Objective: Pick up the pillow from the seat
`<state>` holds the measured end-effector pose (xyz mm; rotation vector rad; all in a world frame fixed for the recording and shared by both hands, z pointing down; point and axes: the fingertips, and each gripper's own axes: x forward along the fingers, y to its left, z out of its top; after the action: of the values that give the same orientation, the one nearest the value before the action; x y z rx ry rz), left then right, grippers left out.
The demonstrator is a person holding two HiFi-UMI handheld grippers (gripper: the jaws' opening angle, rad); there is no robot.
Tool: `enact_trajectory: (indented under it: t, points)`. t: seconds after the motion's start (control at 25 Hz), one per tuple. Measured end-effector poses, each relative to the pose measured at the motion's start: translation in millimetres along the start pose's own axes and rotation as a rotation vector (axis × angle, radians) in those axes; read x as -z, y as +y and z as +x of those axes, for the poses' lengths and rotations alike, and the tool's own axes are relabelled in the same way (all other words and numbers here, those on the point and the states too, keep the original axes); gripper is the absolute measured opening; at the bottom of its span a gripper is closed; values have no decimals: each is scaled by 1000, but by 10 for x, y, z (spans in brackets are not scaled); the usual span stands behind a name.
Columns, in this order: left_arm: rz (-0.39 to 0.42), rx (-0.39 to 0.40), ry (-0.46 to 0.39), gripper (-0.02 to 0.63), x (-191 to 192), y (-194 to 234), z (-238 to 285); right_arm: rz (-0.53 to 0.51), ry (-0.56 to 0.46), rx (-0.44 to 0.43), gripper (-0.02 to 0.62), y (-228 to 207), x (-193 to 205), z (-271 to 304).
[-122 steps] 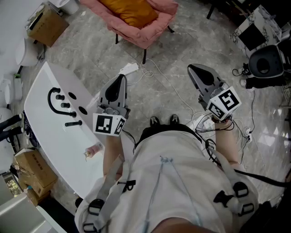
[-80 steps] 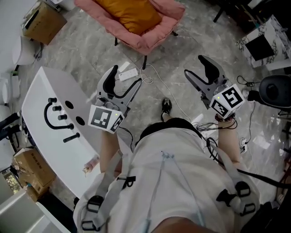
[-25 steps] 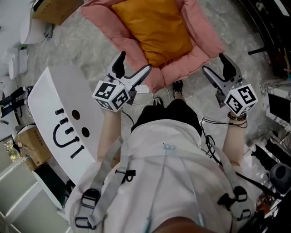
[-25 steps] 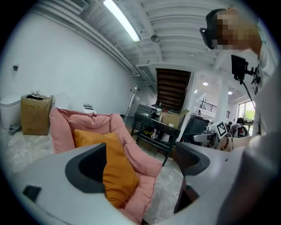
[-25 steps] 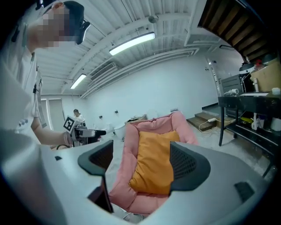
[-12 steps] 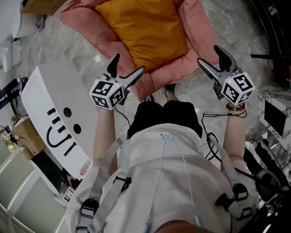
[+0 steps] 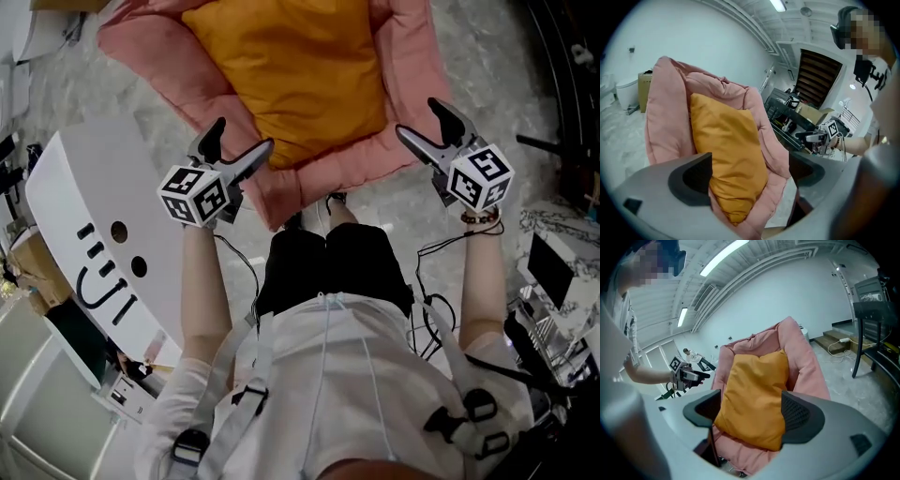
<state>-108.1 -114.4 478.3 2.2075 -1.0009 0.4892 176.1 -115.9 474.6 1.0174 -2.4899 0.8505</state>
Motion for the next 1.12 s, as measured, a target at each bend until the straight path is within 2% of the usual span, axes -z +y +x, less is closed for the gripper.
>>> enact_trajectory:
  t: [0.4,0.8,0.96,1.12]
  points:
    - [-72,-14,45,502,363,430,421,24,74,-68,383,-445,253,838]
    - [-142,12,108,505,701,796,884,57,203,-36,383,-1033,734,1540]
    - [-158,17,126,506,788,901,1029,102,209,-72,383,-1171,783,1732]
    - [-191,24,133,506,848,948,1141,100,274,-73,383,-1243,884,1917]
